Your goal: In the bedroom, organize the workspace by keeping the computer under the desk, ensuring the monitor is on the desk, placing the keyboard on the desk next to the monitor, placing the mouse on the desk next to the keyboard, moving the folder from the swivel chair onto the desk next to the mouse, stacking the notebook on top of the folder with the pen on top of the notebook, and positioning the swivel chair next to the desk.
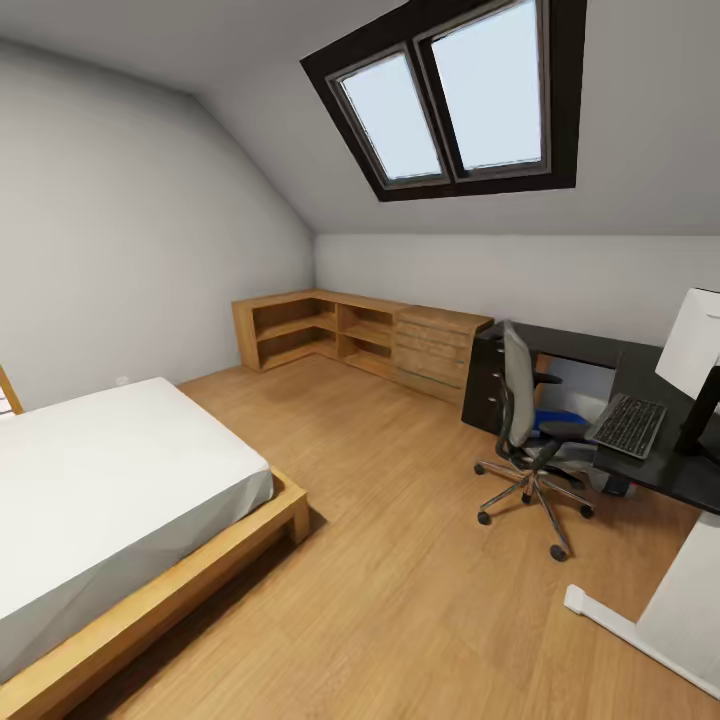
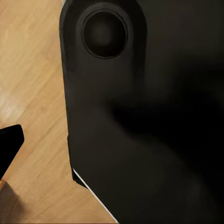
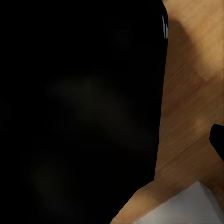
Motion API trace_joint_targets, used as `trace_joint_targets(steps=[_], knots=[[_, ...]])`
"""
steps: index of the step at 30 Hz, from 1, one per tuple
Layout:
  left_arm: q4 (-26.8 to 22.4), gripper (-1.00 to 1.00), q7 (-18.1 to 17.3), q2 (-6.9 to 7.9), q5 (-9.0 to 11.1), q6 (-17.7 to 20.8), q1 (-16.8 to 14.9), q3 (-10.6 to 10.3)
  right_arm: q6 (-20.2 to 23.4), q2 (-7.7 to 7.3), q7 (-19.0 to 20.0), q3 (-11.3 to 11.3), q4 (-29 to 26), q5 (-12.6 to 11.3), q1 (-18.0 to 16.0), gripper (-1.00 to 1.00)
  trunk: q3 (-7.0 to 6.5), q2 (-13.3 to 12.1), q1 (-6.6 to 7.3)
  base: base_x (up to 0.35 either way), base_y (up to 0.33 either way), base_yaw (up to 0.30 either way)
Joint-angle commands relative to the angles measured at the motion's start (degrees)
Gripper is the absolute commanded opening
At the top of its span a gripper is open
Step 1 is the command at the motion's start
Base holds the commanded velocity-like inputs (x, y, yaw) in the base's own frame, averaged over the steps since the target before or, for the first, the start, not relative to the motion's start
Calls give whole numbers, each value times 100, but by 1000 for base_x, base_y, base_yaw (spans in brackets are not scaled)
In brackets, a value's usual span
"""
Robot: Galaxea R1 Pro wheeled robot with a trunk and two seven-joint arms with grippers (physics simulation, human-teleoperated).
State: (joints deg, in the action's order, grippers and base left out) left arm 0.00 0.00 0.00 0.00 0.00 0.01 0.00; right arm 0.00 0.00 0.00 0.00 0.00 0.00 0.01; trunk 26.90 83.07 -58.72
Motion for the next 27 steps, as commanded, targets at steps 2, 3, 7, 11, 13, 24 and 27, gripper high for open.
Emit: trace_joint_targets(steps=[2,3,7,11,13,24,27], knots=[[-33,100,-5,-33,-12,-33,32,-1,18,33,-13,27,-6,9,-34,100,3,1,0,0,0,0],[-65,100,-7,-65,-6,-49,65,3,51,65,-19,32,-8,9,-67,100,-15,-39,21,0,0,0],[-132,100,-8,-194,-1,-58,137,2,133,84,-24,20,-9,9,-160,100,-87,-199,109,0,0,0],[-147,100,-9,-302,0,-61,147,8,98,72,-26,17,-7,9,-205,100,-159,-360,197,0,0,0],[-149,100,-9,-306,0,-59,148,9,33,71,-26,15,12,3,-210,100,-195,-440,241,0,0,-82],[-281,100,-9,-320,9,-62,148,9,-320,80,-26,9,53,-23,-212,100,-392,-881,483,0,0,-244],[-377,100,-9,-324,9,-62,148,9,-416,87,-26,4,50,-28,-212,100,-446,-1001,549,0,0,-262]])
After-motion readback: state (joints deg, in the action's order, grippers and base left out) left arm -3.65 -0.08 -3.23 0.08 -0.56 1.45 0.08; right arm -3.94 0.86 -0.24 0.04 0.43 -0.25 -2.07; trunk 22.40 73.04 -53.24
